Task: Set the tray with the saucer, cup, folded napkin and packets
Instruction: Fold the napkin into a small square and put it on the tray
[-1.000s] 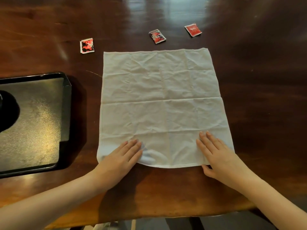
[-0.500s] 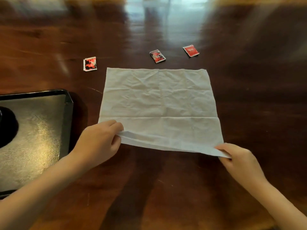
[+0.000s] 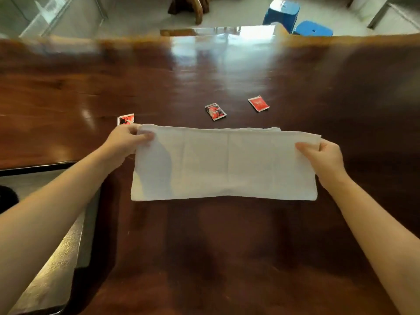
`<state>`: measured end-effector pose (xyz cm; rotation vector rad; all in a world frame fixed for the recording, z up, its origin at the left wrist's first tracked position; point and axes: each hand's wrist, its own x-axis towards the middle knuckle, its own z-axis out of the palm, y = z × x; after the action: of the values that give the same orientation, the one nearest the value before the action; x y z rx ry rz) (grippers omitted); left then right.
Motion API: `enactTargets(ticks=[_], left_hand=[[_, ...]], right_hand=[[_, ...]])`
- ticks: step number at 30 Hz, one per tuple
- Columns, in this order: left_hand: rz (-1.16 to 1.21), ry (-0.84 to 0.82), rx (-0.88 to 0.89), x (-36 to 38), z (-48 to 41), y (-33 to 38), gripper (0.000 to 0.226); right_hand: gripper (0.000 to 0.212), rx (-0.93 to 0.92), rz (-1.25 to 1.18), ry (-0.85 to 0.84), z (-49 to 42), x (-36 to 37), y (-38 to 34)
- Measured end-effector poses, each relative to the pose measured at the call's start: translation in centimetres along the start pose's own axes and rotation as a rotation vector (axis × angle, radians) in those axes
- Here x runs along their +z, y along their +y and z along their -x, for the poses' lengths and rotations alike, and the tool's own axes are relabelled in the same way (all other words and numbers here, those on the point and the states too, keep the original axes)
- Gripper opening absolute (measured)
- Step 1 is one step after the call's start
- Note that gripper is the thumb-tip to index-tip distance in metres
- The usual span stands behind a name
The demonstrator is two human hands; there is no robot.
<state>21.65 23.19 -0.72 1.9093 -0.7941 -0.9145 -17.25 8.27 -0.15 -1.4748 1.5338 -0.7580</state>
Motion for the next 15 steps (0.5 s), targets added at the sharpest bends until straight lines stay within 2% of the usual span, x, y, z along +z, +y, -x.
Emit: enactTargets(ticks=[4, 6, 9, 12, 15], left_hand=[[0.146, 0.107, -0.018, 1.3, -2.8, -1.1, 0.005], [0.145, 0.158, -0.008, 2.1, -4.1, -1.5, 0.009], [-0.013, 0.263, -0.010, 3.1, -5.9, -2.2, 0.022], [-0.211, 0.352, 0.003, 3.8, -7.1, -2.9, 0.020], [-0.268, 0.397, 0.013, 4.4, -7.6, -3.9, 0.024]], right_hand=[[0.025, -0.063, 0.170, 0.131, -3.3, 3.1, 0.1], [0.027, -0.091, 0.196, 0.157, -4.8, 4.4, 0.2], [0.031, -0.103, 0.246, 0.169, -6.9, 6.1, 0.4], [0.029, -0.094, 0.299, 0.197, -8.6, 7.6, 0.9], [0.021, -0.074, 0.333, 0.215, -9.5, 8.4, 1.5]])
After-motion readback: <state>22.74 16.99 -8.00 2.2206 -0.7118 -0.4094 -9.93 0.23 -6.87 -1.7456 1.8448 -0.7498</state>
